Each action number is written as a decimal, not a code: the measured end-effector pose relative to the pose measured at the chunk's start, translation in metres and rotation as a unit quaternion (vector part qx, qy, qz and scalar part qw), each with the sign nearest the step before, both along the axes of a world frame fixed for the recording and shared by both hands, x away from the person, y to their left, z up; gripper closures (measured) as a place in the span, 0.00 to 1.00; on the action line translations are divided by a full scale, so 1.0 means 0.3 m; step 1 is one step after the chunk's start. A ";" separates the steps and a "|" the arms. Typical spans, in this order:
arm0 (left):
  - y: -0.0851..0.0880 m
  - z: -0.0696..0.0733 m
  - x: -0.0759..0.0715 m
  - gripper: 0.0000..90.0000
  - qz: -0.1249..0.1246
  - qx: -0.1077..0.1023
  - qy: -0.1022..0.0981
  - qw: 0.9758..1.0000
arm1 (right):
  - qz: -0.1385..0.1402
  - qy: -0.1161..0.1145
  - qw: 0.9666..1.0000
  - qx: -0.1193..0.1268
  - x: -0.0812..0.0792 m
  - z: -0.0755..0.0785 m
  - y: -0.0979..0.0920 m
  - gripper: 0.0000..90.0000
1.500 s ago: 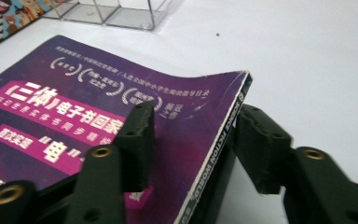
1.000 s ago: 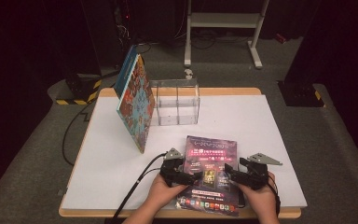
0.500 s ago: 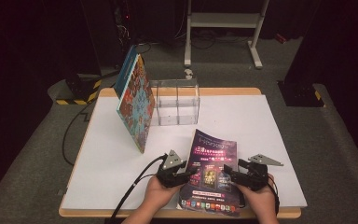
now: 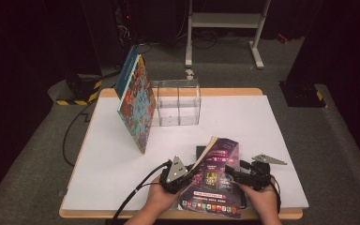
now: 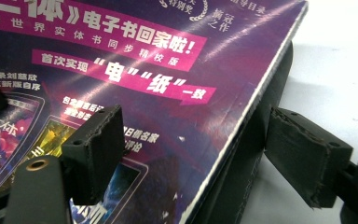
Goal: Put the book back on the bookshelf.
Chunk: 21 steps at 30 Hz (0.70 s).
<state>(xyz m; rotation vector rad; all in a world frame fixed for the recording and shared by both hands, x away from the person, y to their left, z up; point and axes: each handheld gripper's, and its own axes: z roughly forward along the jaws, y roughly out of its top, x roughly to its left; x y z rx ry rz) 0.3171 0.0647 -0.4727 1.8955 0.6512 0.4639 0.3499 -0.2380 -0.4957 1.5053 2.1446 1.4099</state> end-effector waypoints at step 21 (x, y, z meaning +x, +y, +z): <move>0.074 0.026 0.014 0.91 0.027 -0.035 0.007 0.999 | -0.013 -0.087 0.996 -0.028 -0.044 0.152 0.027 0.75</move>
